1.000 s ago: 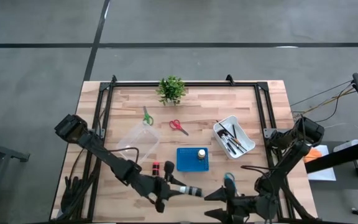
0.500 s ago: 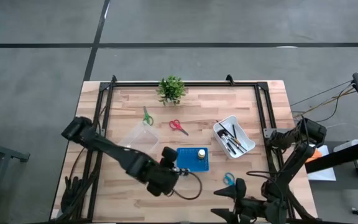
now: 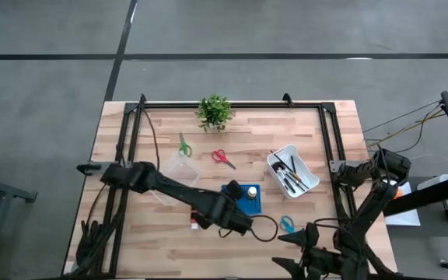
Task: Pick & Place Paint Supplies
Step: Put the gray paint bottle in the blue bin
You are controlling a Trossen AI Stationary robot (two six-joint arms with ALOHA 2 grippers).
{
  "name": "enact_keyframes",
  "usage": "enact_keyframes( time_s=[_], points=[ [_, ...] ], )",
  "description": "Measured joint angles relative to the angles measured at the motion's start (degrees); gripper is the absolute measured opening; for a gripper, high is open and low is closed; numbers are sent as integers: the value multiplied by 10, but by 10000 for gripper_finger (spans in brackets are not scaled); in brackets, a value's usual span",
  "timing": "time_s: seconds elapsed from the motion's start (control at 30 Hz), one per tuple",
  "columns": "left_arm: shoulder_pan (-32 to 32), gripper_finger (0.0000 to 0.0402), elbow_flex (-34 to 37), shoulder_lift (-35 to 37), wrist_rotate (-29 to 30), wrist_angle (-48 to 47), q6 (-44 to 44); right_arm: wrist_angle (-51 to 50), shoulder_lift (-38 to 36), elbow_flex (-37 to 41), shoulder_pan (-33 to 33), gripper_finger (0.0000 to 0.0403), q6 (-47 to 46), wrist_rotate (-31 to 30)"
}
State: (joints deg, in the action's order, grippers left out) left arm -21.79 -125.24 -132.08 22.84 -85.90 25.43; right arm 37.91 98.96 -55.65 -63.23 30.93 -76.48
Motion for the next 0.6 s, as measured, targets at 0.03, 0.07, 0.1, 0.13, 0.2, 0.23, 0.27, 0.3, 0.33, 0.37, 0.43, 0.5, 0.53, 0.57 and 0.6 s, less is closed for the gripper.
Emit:
enact_keyframes(
  time_s=[0.03,0.07,0.1,0.13,0.2,0.23,0.27,0.3,0.33,0.37,0.43,0.5,0.53,0.57,0.6],
  points=[
    [1,116,-11,-4,3,-2,17,0,0,3,-2,361,-3,-3],
    [1,116,-18,-7,6,-3,35,0,0,5,-3,361,-8,-4],
    [1,116,-23,-8,9,-3,52,0,0,7,-4,361,-11,-5],
    [1,116,-25,-9,15,-3,66,0,0,10,-6,361,-14,-6],
    [2,116,-25,-10,26,-6,87,1,0,15,-7,361,-23,-12],
    [3,116,-25,-10,31,-8,96,1,0,18,-7,361,-27,-15],
    [4,116,-25,-10,33,-12,105,1,0,21,-7,361,-30,-17],
    [5,116,-25,-10,33,-18,116,1,0,24,-7,361,-34,-17],
    [6,116,-25,-10,33,-23,128,1,0,26,-7,361,-38,-17],
    [7,116,-25,-10,34,-28,140,0,0,27,-7,361,-40,-17],
    [10,116,-24,-10,33,-31,163,2,0,30,-7,361,-49,-17],
    [15,116,-26,-10,33,-33,178,1,0,35,-7,361,-58,-17],
    [18,116,-29,-10,33,-36,187,1,0,38,-7,361,-63,-17],
    [22,116,-31,-10,33,-36,197,1,0,41,-7,361,-68,-17],
    [25,116,-31,-10,33,-35,211,1,0,45,-7,361,-74,-17]
  ],
)
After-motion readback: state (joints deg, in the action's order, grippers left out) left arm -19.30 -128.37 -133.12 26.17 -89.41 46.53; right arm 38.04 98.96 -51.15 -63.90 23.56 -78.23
